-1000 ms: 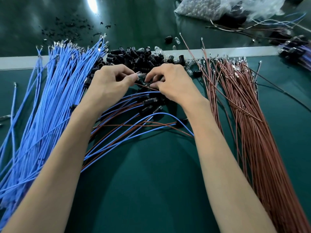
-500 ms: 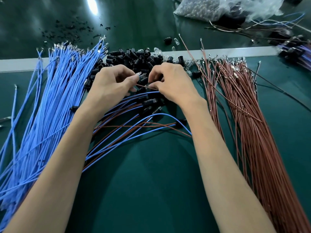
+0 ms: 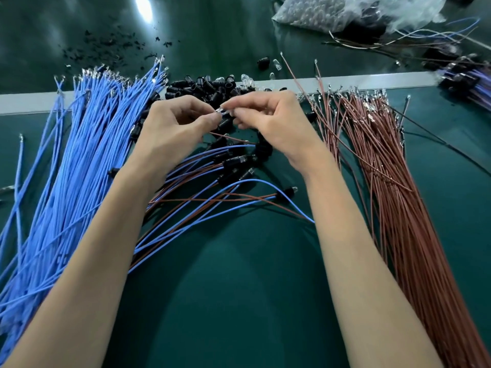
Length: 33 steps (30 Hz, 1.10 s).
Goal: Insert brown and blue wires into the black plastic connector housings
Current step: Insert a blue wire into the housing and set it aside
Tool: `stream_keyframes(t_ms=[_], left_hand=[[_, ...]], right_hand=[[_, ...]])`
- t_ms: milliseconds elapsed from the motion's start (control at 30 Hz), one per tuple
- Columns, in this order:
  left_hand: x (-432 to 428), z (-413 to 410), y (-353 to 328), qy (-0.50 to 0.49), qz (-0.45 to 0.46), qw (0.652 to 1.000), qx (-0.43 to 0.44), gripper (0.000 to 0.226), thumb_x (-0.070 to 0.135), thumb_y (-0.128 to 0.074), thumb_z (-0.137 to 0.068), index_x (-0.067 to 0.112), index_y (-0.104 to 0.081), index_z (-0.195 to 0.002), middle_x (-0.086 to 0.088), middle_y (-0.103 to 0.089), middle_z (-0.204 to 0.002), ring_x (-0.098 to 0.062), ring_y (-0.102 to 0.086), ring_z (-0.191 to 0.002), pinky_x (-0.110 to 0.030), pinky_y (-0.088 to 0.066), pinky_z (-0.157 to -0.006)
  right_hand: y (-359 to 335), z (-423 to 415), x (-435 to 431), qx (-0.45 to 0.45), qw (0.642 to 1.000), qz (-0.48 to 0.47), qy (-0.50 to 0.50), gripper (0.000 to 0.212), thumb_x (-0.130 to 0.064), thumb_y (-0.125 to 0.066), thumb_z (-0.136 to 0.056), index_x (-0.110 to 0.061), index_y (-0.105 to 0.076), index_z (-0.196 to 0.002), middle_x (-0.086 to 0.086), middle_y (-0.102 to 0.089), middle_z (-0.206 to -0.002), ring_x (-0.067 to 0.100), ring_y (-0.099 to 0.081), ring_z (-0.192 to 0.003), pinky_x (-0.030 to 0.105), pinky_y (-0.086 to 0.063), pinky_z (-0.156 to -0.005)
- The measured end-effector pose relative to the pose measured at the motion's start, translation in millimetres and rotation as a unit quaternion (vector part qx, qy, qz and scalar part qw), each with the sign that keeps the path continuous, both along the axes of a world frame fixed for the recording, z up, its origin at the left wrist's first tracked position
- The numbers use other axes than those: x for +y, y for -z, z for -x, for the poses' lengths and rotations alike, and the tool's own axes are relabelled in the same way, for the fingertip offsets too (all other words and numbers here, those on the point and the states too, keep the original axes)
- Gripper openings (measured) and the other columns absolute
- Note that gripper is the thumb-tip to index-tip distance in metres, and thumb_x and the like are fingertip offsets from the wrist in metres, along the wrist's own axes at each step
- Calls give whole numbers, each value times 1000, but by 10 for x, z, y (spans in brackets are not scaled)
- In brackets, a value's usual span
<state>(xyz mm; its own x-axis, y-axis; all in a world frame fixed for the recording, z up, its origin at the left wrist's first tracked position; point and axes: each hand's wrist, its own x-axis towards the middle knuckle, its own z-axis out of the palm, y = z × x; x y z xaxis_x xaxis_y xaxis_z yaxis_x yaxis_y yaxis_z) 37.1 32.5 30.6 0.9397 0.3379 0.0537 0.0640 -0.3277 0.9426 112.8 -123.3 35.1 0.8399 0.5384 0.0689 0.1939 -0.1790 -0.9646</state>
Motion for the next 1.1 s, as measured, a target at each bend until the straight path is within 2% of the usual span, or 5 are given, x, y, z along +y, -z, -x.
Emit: stream_keyframes(t_ms=[300,533,733,867,1100], left_hand=[[-39,39,-82,33,-3,999,-37,10,28,-72,-84,25,-68,-75,21,-57,-50,7,-49,-48,-4,-33,-49],[-34,40,-94,17,-15,999,-44,11,21,-71,-85,26,-68,-75,21,-56,-48,6,-47,-46,-6,-33,-49],[-55,45,-95,17,-20,998,-50,9,23,-72,-84,26,-69,-76,22,-57,-50,5,-47,-47,-7,-33,-50],[-30,39,-93,9,-13,999,-40,12,25,-72,-84,30,-70,-73,19,-60,-53,4,-49,-49,-8,-35,-50],[-15,47,-87,22,7,999,-24,15,25,-72,-83,29,-72,-69,16,-61,-54,5,-50,-50,-7,-37,-52]], right_hand=[[-52,48,41,18,999,-32,8,11,-7,-75,-80,-16,-72,-76,-1,-67,-67,6,-59,-63,19,-51,-66],[-75,27,32,42,999,-10,14,9,-4,-69,-85,-11,-71,-79,1,-68,-70,3,-59,-62,14,-47,-62],[-60,22,-1,29,999,-27,23,9,-5,-71,-82,-11,-74,-89,1,-73,-84,7,-67,-81,23,-53,-83],[-67,27,-8,-16,999,-37,11,11,-2,-71,-81,-10,-74,-89,0,-72,-82,6,-67,-77,19,-50,-75],[-70,26,-15,-39,998,-52,7,18,-2,-75,-77,-9,-73,-94,2,-71,-83,6,-67,-80,19,-50,-78]])
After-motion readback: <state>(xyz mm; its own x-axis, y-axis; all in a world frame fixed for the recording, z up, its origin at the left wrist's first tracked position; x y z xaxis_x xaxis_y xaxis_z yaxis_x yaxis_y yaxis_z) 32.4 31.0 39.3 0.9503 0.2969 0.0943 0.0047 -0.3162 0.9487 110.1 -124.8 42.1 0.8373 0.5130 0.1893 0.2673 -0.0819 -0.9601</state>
